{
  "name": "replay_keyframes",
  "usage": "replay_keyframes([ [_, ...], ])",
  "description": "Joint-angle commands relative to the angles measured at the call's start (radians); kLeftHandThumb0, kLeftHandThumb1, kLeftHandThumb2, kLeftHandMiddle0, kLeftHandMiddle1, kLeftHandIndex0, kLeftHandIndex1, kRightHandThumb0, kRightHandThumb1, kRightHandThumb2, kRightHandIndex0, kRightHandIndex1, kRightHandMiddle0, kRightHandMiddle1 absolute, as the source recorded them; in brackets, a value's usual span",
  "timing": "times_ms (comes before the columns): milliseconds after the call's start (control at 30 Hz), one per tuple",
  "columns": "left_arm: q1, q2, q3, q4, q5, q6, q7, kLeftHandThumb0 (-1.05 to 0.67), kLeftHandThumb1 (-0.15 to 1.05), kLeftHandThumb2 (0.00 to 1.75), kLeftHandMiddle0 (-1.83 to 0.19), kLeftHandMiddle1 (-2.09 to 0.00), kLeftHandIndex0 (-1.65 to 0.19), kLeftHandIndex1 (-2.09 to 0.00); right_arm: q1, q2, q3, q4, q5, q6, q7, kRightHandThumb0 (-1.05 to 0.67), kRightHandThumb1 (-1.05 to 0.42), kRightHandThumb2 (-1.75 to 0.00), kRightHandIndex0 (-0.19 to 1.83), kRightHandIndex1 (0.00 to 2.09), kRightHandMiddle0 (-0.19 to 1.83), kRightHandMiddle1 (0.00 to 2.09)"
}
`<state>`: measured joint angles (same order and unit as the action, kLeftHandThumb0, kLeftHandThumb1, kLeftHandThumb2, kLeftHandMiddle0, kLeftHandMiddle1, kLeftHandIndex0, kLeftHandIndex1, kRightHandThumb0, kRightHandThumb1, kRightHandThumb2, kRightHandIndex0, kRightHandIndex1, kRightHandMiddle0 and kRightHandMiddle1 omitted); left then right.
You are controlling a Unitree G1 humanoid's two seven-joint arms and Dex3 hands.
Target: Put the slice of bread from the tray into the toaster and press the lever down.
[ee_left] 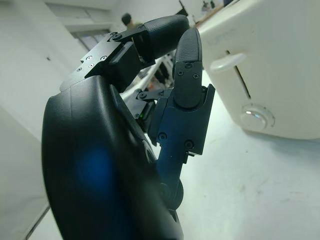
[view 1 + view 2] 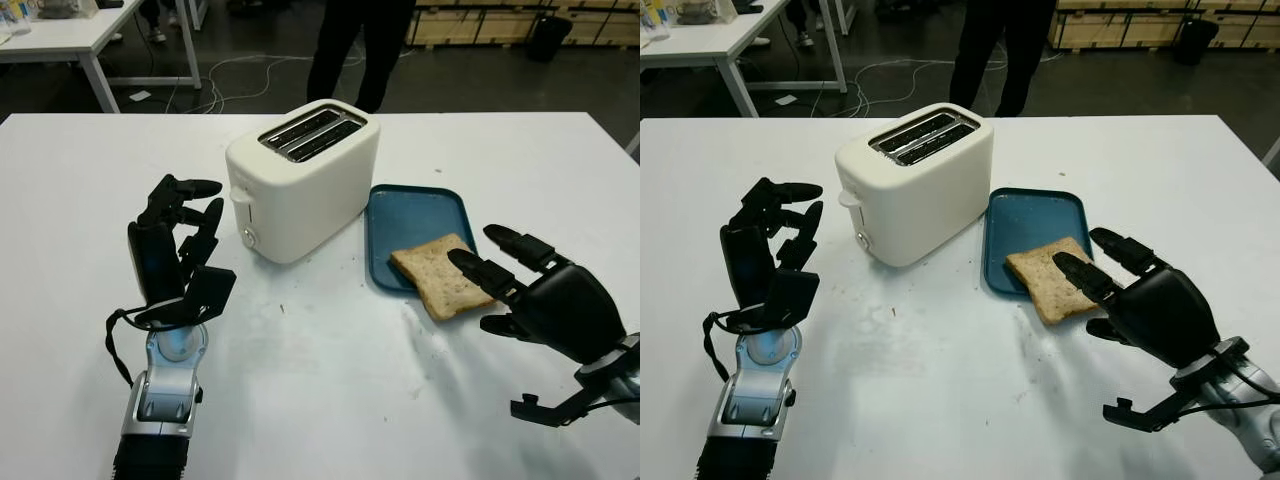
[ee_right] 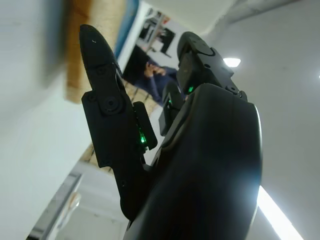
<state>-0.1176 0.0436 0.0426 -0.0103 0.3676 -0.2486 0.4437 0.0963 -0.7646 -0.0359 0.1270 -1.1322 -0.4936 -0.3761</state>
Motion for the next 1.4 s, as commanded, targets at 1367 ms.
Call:
replay_keyframes([
  [1367, 0.001, -0.008, 0.027, -0.013, -0.012, -0.041, 0.013, -0.5, 0.92, 0.23, -0.7, -1.42, -0.68, -1.01, -0.371, -0.049, 0.562, 0.448, -0.068, 0.206, -0.218, -0.57, -0.89, -0.01, 0.21, 0.02, 0.22, 0.01],
])
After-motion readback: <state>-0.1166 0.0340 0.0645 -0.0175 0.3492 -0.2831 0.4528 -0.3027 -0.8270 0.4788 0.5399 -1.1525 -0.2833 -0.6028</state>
